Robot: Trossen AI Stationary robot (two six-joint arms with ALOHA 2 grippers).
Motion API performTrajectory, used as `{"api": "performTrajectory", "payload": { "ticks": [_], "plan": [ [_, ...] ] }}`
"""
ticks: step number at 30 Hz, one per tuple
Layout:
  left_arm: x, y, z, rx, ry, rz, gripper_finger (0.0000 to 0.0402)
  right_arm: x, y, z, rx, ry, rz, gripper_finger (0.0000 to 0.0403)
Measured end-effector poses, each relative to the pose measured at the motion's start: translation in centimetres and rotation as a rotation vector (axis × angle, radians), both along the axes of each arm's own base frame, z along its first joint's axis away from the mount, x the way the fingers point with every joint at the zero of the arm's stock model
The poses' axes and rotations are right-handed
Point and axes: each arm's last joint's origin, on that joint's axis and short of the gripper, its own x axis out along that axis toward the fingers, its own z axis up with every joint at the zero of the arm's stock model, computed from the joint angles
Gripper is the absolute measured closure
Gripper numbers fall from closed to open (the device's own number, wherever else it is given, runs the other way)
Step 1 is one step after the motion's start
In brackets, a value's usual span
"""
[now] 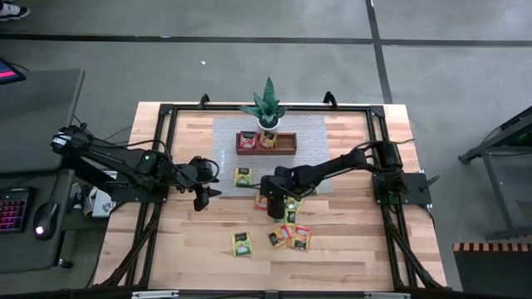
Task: Pick & Place Tea
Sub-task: Put the orange tea bag into the middle section of the wooden organizer
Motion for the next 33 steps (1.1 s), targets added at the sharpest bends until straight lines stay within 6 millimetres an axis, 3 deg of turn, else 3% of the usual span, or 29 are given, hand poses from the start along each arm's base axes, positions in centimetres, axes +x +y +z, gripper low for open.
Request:
{"api": "performTrajectory", "payload": {
  "ticks": [8,19,23,33],
  "plan": [
    [0.0,0.0,0.0,0.001,0.000,0.001,0.0182,-0.1,-0.1,-0.1,-0.010,0.010,-0.010,0.0299],
    [0.0,0.0,0.0,0.001,0.002,0.001,0.0182,-0.2,-0.1,-1.4,-0.007,0.059,-0.051,0.0355],
    [0.0,0.0,0.0,0.001,0.002,0.002,0.0182,-0.2,0.0,-1.6,0.015,0.061,-0.112,0.0395],
    [0.0,0.0,0.0,0.001,0.002,0.002,0.0182,0.7,0.8,0.6,-0.123,0.026,-0.105,0.0402]
  ]
}}
